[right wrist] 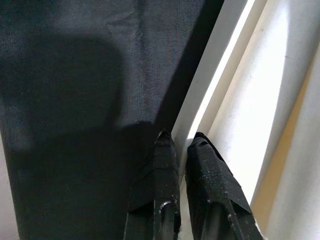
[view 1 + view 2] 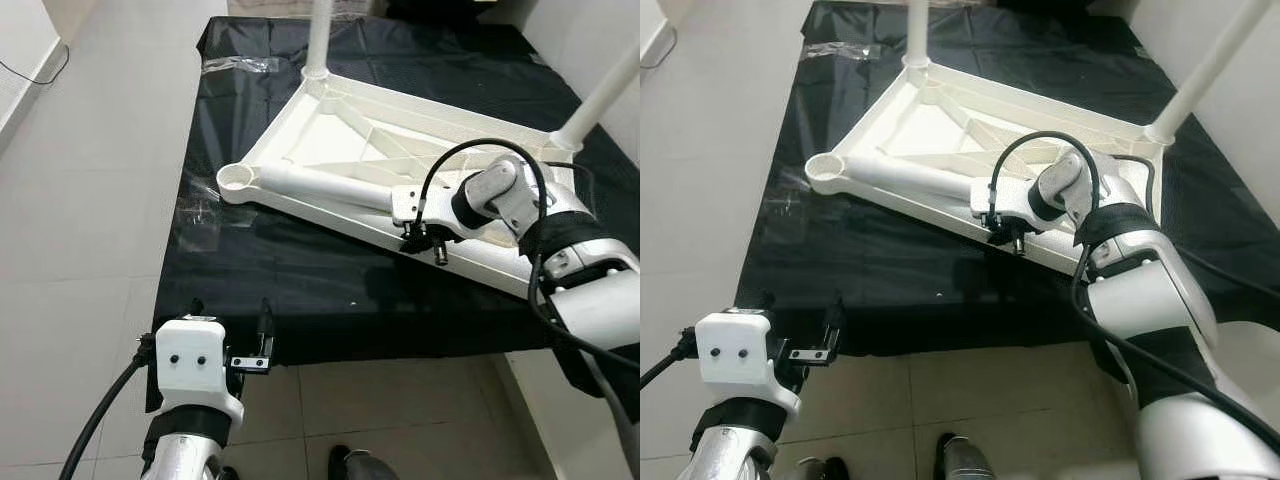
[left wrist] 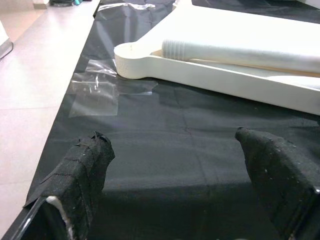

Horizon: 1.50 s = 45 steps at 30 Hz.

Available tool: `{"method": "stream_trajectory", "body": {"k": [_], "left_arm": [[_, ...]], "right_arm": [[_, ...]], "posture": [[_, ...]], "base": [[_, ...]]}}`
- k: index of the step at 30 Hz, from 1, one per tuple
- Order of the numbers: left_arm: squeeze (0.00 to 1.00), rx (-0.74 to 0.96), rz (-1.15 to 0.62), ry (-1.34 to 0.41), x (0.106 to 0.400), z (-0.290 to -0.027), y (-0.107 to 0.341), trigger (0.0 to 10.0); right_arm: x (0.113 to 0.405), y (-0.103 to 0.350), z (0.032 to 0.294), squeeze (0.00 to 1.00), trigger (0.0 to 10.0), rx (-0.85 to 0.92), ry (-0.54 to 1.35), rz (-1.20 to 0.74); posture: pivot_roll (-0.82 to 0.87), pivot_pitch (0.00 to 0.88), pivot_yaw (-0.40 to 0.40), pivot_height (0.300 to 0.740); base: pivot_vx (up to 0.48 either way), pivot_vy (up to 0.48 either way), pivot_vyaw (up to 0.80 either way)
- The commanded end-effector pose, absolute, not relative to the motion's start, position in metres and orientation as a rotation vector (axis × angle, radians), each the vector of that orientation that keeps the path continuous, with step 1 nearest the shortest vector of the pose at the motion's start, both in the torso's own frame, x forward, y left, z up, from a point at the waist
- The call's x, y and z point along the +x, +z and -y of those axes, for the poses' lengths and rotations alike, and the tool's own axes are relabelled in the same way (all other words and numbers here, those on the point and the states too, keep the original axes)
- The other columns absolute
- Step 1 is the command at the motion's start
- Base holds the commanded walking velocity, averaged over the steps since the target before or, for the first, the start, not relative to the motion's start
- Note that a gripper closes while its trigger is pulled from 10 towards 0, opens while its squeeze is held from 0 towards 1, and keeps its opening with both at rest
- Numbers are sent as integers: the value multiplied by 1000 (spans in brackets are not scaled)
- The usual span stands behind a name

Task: Building children table

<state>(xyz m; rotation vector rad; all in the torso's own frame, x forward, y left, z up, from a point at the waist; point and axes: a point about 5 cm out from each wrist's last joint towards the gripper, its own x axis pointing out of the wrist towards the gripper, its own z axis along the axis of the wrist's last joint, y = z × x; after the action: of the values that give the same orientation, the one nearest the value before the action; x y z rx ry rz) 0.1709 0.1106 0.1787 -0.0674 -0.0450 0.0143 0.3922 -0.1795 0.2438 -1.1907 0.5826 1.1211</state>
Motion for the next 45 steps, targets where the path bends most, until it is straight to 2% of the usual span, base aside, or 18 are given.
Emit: {"method": "stream_trajectory", "body": {"k": [1, 7, 13, 32, 39, 42, 45], "left_arm": [[0, -101, 3, -47, 167, -93, 172, 10000], [0, -98, 2, -47, 167, -93, 171, 10000], [0, -97, 0, -47, 167, -93, 171, 10000], [0, -90, 0, -48, 166, -94, 170, 10000], [0, -89, 2, -46, 166, -94, 170, 10000], [0, -89, 2, -46, 166, -94, 170, 10000], [0, -90, 0, -47, 167, -93, 169, 10000]], "right_arm": [[378, 198, 179, 0, 0, -1334, 1311, -787], [379, 199, 169, 0, 0, -1523, 1362, -730], [379, 201, 164, 0, 0, -1584, 1389, -696], [367, 200, 151, 0, 0, -1596, 1629, -563], [365, 207, 122, 0, 0, -1549, 1683, -346], [365, 207, 122, 0, 0, -1549, 1683, -346], [366, 209, 109, 0, 0, -1529, 1682, -286]], "posture": [[-51, 275, -80, 740], [-51, 275, -80, 740], [-48, 279, -78, 740], [-47, 277, -80, 740], [-47, 277, -80, 740], [-47, 277, -80, 740], [-49, 265, -81, 740]], "base": [[0, 0, 0], [0, 0, 0], [0, 0, 0], [0, 0, 0], [0, 0, 0], [0, 0, 0], [0, 0, 0]]}}
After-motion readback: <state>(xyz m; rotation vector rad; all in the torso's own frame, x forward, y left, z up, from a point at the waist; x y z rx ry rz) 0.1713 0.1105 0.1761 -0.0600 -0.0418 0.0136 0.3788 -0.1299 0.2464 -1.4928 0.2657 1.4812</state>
